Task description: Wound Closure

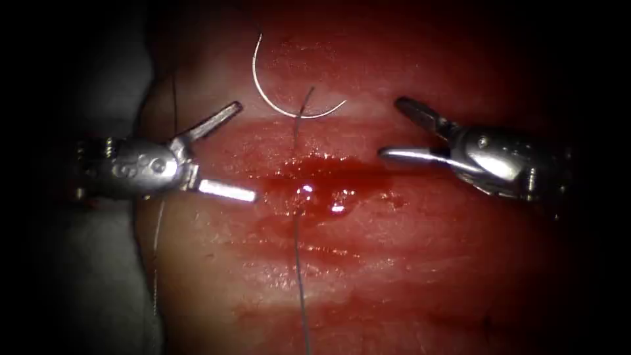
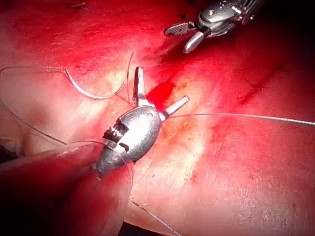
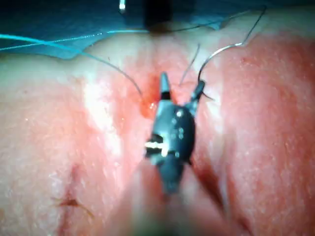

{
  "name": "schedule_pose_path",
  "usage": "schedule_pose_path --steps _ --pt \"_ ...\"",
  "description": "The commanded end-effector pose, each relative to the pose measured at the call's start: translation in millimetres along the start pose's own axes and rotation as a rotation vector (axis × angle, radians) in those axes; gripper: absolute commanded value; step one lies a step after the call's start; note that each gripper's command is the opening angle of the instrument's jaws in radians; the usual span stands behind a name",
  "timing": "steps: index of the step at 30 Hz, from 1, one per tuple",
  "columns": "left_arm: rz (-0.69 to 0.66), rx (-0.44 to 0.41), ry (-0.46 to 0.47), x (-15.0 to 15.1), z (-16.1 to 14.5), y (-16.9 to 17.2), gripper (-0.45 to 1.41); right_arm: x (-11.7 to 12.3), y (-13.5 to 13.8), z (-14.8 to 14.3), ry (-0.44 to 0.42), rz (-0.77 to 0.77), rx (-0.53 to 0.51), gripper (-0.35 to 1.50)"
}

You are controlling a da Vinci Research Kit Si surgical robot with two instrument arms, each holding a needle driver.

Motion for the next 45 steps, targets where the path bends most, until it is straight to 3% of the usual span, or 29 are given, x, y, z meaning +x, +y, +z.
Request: schedule_pose_path --steps 1,2,10,15,21,29,39,44,45 --pt "0.025 -0.001 -0.018 -0.8 0.7 1.5 0.98 -0.9 -0.6 0.3 -0.001 0.003 0.003 0.84" --pt "0.092 -0.013 -0.04 -1.2 1.1 2.7 0.99 -0.9 -0.6 0.2 -0.001 0.003 0.004 0.84" --pt "0.232 -0.074 -0.082 -1.9 1.7 7.1 1.01 -1.0 -0.5 0.0 -0.001 0.002 0.006 0.84" --pt "0.334 -0.085 -0.075 -1.1 2.1 9.2 1.01 -1.2 -0.4 0.0 -0.001 0.0 0.005 0.84" --pt "0.471 -0.098 -0.142 0.9 4.5 12.8 1.01 -1.3 -0.4 0.1 -0.001 -0.001 0.002 0.84" --pt "0.545 -0.101 -0.143 2.9 4.7 14.6 1.06 -1.5 -0.3 0.1 -0.001 -0.002 0.002 0.84" --pt "0.572 -0.081 -0.134 4.7 5.6 15.7 0.96 -1.7 -0.2 0.2 0.001 -0.005 0.003 0.84" --pt "0.603 -0.067 -0.173 3.8 5.6 15.2 0.74 -1.7 -0.2 0.3 0.002 -0.005 0.006 0.84" --pt "0.607 -0.066 -0.176 3.3 5.6 15.5 -0.13 -1.7 -0.2 0.4 0.002 -0.005 0.005 0.86"
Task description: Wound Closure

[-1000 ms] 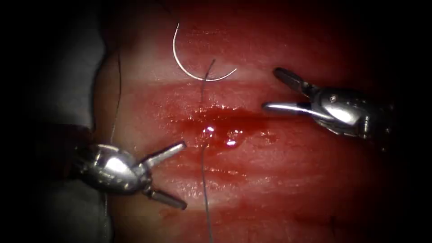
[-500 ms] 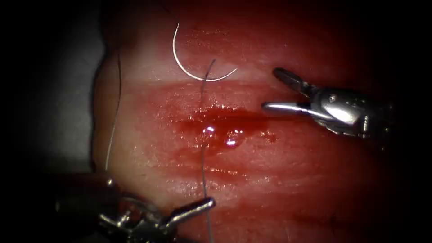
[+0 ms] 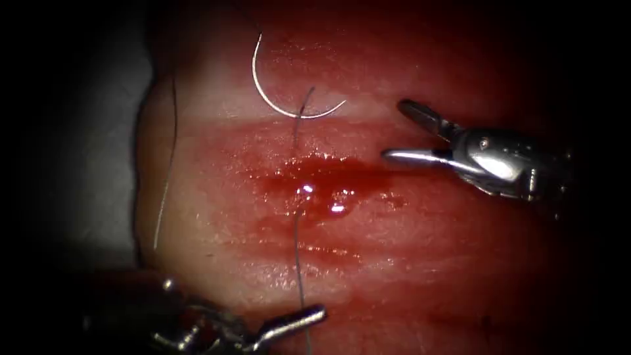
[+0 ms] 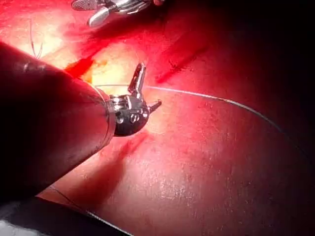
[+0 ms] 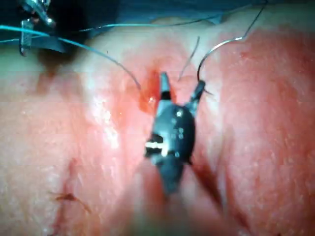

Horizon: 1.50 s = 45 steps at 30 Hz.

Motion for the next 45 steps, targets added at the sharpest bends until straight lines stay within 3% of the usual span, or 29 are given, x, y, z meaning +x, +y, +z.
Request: schedule_pose_path --steps 1,5,13,15,16,18,22,25,30,35,45 --pt "-0.003 -0.002 -0.001 0.3 0.6 1.4 -0.45 -0.8 -0.7 0.4 -0.002 0.004 0.003 0.86" --pt "-0.005 -0.064 0.095 0.4 0.8 1.8 -0.45 -0.9 -0.8 0.5 -0.002 0.003 0.002 0.86" --pt "-0.012 -0.074 0.112 -0.6 0.5 0.2 -0.45 -1.3 -1.2 0.5 0.008 -0.021 0.04 0.89" --pt "-0.014 -0.077 0.122 -1.6 0.3 -0.9 -0.45 -1.8 -2.3 0.6 0.018 -0.133 0.174 0.81" --pt "-0.014 -0.078 0.123 -2.6 0.3 -1.7 -0.45 -2.4 -4.1 1.1 -0.011 -0.303 0.251 0.74" --pt "-0.014 -0.078 0.125 -2.9 0.3 -1.9 -0.45 -2.5 -4.5 1.3 -0.009 -0.353 0.265 0.74" --pt "-0.042 -0.084 0.136 -4.5 0.5 -3.0 -0.45 -2.2 -5.6 3.0 0.051 -0.71 0.272 0.74" --pt "-0.055 -0.085 0.138 -4.8 0.6 -3.5 -0.45 -2.0 -6.5 3.9 0.069 -0.833 0.258 0.74" --pt "-0.07 -0.089 0.146 -5.2 0.7 -4.1 -0.45 -1.8 -8.3 5.2 0.082 -0.903 0.253 0.74" --pt "-0.072 -0.106 0.188 -5.4 0.3 -4.9 -0.45 -2.1 -9.9 5.9 0.123 -0.917 0.322 0.74" --pt "-0.075 -0.126 0.211 -5.2 0.4 -4.7 -0.45 -2.6 -10.7 6.7 0.145 -0.927 0.368 0.76"
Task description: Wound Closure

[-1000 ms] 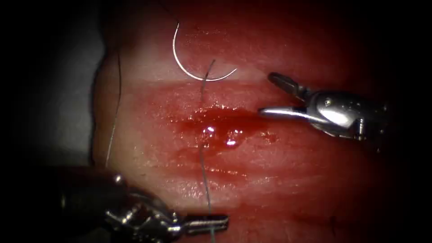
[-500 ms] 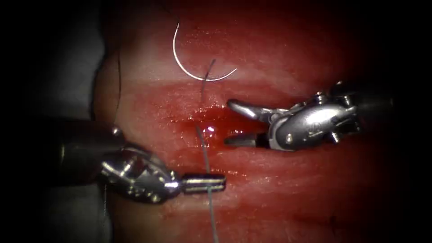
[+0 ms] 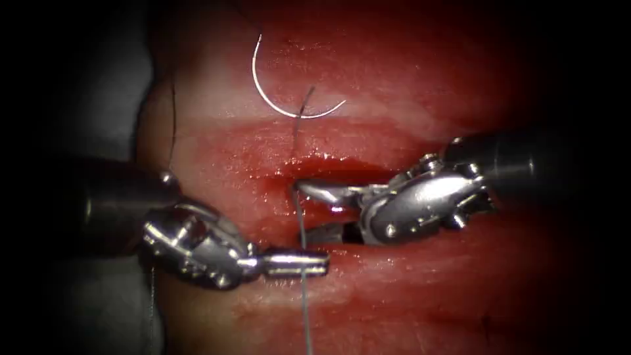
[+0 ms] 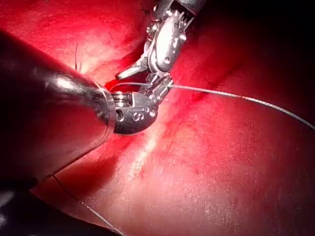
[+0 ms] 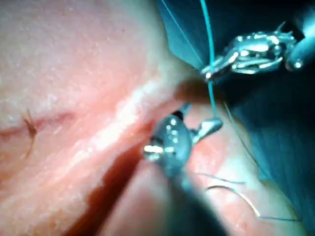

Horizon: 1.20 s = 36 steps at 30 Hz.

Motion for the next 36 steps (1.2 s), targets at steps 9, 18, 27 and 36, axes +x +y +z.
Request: schedule_pose_path --steps 9,18,27,36 --pt "-0.023 -0.008 0.013 -0.5 0.6 0.8 -0.45 2.5 0.2 1.5 0.036 0.018 -0.021 0.76" --pt "-0.026 -0.015 0.025 -0.4 0.5 0.9 -0.45 3.4 1.2 1.1 0.071 0.026 -0.019 -0.35" --pt "-0.105 -0.002 -0.003 -0.4 0.9 0.6 0.98 1.6 1.1 0.2 0.014 0.02 -0.021 -0.35" --pt "-0.063 0.1 -0.012 1.4 2.5 1.7 1.38 -2.7 2.3 -2.4 -0.132 0.157 -0.095 -0.35"
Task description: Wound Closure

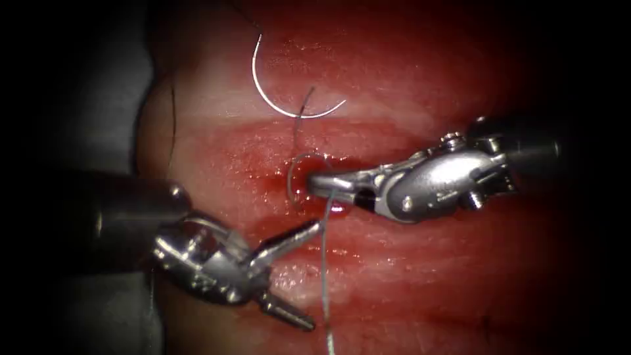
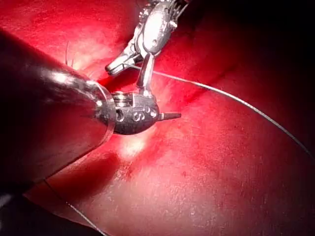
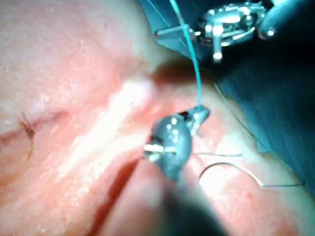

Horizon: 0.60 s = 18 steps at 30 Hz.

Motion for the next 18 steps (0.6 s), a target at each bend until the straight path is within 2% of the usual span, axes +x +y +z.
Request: schedule_pose_path --steps 1,5,6,8,12,18 --pt "-0.002 -0.001 0.0 -0.2 0.6 1.0 1.38 -0.9 -0.8 0.3 -0.006 0.011 -0.001 -0.35" --pt "0.022 0.031 -0.029 -0.2 1.1 1.9 1.38 -2.8 -0.4 0.0 -0.043 0.078 -0.017 -0.35" --pt "0.039 0.077 -0.078 -0.1 1.4 2.2 1.35 -3.6 -0.4 0.0 -0.059 0.098 -0.026 -0.35" --pt "0.062 0.119 -0.096 0.2 2.0 2.1 1.35 -4.9 -0.5 0.2 -0.08 0.127 -0.04 -0.35" --pt "0.093 0.146 -0.1 0.3 2.8 1.8 1.35 -6.6 -0.9 0.4 -0.096 0.162 -0.053 -0.35" --pt "0.145 0.147 -0.099 0.3 3.9 2.4 1.35 -7.6 -0.3 0.4 -0.107 0.185 -0.061 -0.35"
